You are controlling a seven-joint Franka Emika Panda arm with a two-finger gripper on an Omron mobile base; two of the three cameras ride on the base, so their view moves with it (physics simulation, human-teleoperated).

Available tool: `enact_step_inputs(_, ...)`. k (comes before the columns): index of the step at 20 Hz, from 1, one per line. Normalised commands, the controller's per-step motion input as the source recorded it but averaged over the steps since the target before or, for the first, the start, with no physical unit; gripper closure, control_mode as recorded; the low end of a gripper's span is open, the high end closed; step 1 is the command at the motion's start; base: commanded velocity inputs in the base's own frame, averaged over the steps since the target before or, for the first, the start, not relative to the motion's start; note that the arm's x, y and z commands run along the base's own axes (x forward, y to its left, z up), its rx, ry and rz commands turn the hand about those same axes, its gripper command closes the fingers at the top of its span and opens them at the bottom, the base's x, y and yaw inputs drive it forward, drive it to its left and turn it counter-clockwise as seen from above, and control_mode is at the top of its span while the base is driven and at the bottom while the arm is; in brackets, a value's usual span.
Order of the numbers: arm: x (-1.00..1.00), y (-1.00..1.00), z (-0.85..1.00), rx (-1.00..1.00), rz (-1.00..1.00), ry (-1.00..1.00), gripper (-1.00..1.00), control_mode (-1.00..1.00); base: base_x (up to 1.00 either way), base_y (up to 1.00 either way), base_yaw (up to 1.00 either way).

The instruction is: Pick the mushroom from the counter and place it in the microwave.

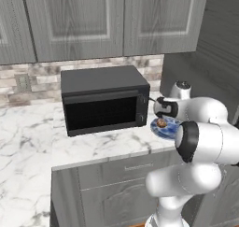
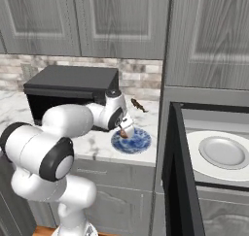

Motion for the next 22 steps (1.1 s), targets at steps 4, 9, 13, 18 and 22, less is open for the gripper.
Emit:
enact_step_inputs(4,0.49,-0.01,-0.18,0.01,0.00,-0.17,-1.00,-1.00,0.00,0.00,0.00)
enact_step_inputs(9,0.32,-0.01,-0.03,0.00,0.00,-0.03,-1.00,-1.00,0.00,0.00,0.00)
enact_step_inputs(13,0.19,-0.01,-0.14,0.00,0.00,0.00,-1.00,-1.00,0.00,0.00,0.00)
enact_step_inputs(18,0.00,-0.01,-0.03,0.00,0.00,0.02,-1.00,-1.00,0.00,0.00,0.00)
enact_step_inputs(22,0.00,0.00,0.00,0.00,0.00,0.06,-1.00,-1.00,0.00,0.00,0.00)
